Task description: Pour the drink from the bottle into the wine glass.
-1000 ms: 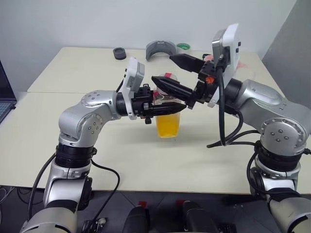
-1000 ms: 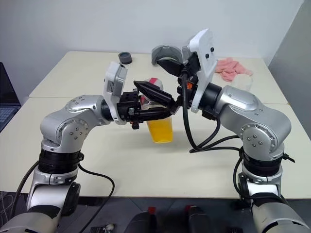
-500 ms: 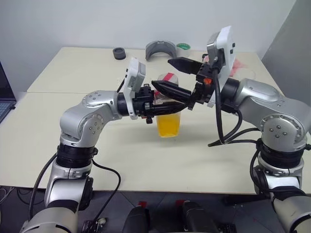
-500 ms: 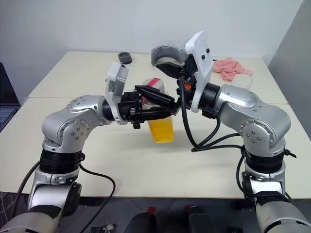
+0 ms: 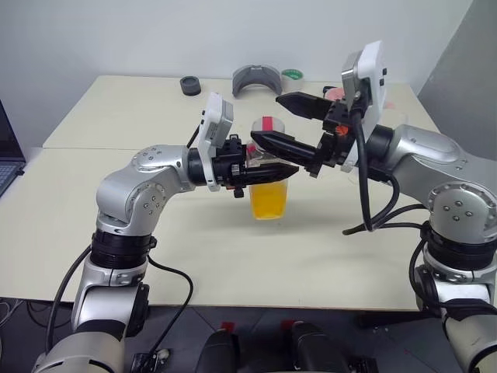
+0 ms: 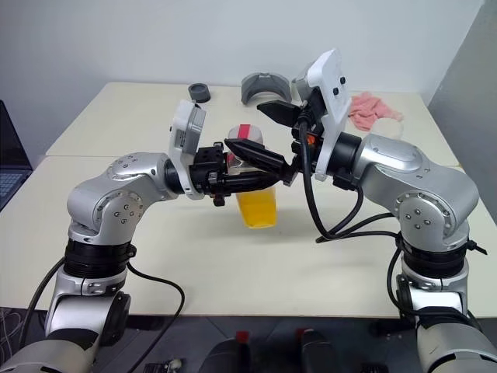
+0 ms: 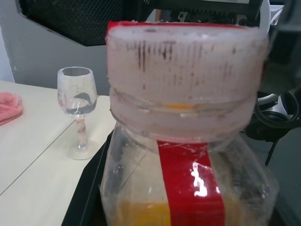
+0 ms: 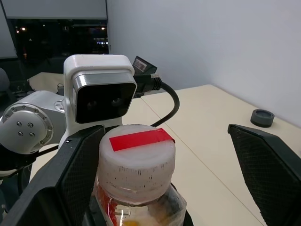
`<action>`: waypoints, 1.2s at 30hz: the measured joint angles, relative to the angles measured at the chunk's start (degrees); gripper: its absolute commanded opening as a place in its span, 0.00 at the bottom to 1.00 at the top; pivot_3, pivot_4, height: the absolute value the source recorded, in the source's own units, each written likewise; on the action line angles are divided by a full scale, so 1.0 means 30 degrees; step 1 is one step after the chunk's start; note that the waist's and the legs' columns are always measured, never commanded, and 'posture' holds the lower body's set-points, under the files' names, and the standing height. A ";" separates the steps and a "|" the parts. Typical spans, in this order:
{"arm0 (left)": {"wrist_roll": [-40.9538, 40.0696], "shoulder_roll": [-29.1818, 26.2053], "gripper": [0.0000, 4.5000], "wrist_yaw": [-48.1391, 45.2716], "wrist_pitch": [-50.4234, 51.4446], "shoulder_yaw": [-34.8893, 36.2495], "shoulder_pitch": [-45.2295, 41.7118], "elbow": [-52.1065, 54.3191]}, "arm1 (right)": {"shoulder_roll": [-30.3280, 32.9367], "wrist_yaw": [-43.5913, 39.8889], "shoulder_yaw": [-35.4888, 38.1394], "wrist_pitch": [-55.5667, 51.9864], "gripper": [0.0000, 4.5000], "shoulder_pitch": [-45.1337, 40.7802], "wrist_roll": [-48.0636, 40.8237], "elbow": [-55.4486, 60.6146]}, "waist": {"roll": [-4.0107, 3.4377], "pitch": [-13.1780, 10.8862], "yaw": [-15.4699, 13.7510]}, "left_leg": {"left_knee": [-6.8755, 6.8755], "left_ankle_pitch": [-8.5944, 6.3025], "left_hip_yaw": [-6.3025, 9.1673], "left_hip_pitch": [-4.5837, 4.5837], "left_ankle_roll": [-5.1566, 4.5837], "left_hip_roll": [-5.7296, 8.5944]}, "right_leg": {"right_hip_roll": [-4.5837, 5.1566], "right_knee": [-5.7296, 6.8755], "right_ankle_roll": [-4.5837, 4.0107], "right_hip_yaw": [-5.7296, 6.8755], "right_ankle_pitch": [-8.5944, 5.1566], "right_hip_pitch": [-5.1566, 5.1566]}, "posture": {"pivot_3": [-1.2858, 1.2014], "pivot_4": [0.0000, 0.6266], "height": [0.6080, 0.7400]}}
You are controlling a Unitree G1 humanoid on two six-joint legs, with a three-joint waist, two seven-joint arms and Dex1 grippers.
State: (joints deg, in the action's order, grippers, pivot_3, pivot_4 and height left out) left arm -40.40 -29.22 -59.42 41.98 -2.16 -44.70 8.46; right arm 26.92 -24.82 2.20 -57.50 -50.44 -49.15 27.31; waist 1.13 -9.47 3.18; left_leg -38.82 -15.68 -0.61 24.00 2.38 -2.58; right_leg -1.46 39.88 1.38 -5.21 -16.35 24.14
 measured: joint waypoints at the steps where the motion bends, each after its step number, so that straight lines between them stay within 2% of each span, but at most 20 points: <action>1: 0.0001 0.0001 0.44 0.0000 0.0000 0.0000 0.0000 0.0000 | 0.0032 0.0012 0.0040 -0.0046 0.99 0.0020 -0.0048 0.0028 | 0.0000 0.0000 -0.0001 | 0.0000 0.0000 0.0000 0.0000 0.0000 0.0000 | 0.0000 0.0000 0.0000 0.0001 0.0000 0.0000 | 0.52 0.24 1.00; 36: 0.0130 -0.0020 0.44 -0.0078 -0.0016 0.0032 -0.0059 -0.0551 | 0.1784 -0.0031 0.0919 -0.0045 0.99 0.0898 -0.0978 0.0519 | 0.0001 0.0000 -0.0009 | 0.0000 0.0000 -0.0001 0.0001 0.0000 0.0000 | -0.0001 -0.0002 0.0002 -0.0005 -0.0001 -0.0001 | 0.52 0.24 1.00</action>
State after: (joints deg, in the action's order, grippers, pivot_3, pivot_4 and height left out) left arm -40.01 -29.28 -59.65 41.93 -2.06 -44.88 6.81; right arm 32.27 -24.91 4.95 -57.63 -47.74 -52.08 28.87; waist 1.13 -9.47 3.15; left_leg -38.82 -15.68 -0.61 24.00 2.38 -2.58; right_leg -1.46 39.87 1.39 -5.22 -16.35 24.14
